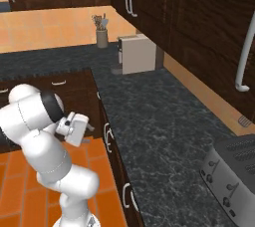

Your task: Take a straw from the drawer in front and place it inside the glass cup on the dining counter.

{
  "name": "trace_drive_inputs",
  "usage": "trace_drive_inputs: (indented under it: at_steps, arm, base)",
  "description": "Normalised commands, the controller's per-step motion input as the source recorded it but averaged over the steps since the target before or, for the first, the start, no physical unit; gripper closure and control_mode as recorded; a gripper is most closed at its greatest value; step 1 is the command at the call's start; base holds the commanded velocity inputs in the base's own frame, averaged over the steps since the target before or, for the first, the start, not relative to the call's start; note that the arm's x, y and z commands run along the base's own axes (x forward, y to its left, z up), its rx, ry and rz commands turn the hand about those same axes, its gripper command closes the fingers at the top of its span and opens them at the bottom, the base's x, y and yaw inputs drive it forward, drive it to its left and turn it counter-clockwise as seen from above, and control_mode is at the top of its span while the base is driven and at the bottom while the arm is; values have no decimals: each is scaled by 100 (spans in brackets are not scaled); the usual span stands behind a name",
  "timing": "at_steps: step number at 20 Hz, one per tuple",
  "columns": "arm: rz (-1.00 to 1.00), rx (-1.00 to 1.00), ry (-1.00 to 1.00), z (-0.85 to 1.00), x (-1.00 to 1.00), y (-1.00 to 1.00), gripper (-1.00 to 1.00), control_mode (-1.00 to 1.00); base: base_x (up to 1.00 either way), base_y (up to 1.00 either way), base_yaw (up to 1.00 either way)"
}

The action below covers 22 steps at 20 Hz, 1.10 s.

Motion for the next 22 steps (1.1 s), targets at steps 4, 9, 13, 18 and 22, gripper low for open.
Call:
trace_drive_inputs:
  at_steps: [4,9,13,18,22]
  arm:
    - [5,0,0,-34,37,-4,-100,-100]
    - [2,0,0,-34,44,0,-100,-100]
    - [0,-1,-6,-36,43,0,-100,-100]
    - [0,-4,-9,-33,44,0,-100,-100]
    - [0,-7,-2,-31,49,0,-100,-100]
  base:
    - [0,0,0]
    - [0,0,0]
    - [0,0,0]
    - [0,0,0]
    - [0,0,0]
